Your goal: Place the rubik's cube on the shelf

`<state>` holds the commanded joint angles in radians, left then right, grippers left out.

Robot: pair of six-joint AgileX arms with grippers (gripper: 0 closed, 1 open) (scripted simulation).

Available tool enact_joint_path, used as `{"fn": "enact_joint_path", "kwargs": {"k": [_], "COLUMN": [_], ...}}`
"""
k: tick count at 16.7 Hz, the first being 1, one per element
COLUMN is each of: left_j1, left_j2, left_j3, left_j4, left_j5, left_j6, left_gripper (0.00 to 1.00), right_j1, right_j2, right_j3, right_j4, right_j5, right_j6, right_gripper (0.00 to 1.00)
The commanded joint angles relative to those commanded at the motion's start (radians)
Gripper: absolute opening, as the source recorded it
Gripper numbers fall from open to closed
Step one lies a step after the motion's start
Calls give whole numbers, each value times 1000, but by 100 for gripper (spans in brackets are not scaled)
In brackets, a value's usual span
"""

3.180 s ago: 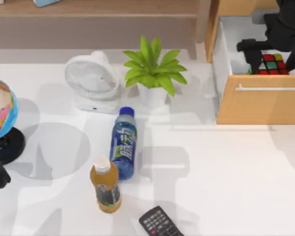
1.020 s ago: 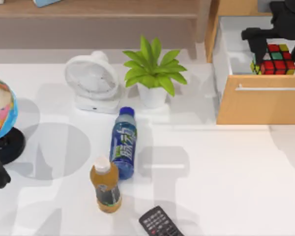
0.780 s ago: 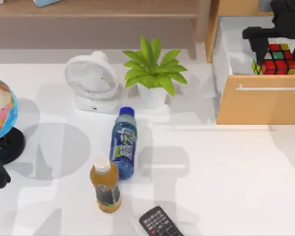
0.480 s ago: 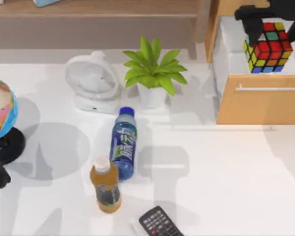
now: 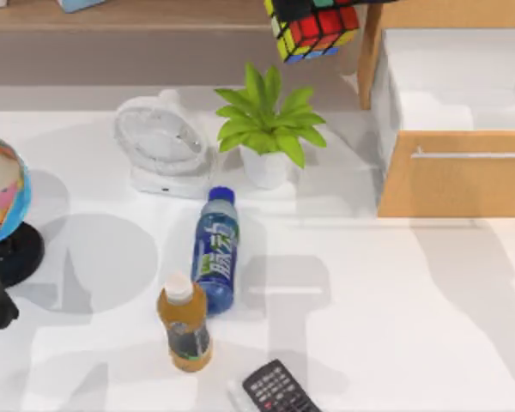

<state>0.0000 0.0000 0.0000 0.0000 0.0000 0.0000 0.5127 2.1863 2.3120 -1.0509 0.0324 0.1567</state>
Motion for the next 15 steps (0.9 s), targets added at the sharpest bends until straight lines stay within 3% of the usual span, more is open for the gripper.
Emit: {"fn": "enact_joint_path", "kwargs": {"k": [6,15], "left_j1": [0,0], "left_j2": [0,0], "left_j3": [0,0], "left_j4": [0,0], "left_j5": [0,0], "left_j6": [0,0], "left_gripper": [100,100], "right_j1": [158,297], "right_j2": [-17,79], "right_j3": [-140,-534], "right_j4": [611,1562], "right_j5": [179,584], "right_j6": [-26,-142], "right_gripper": [0,0]}}
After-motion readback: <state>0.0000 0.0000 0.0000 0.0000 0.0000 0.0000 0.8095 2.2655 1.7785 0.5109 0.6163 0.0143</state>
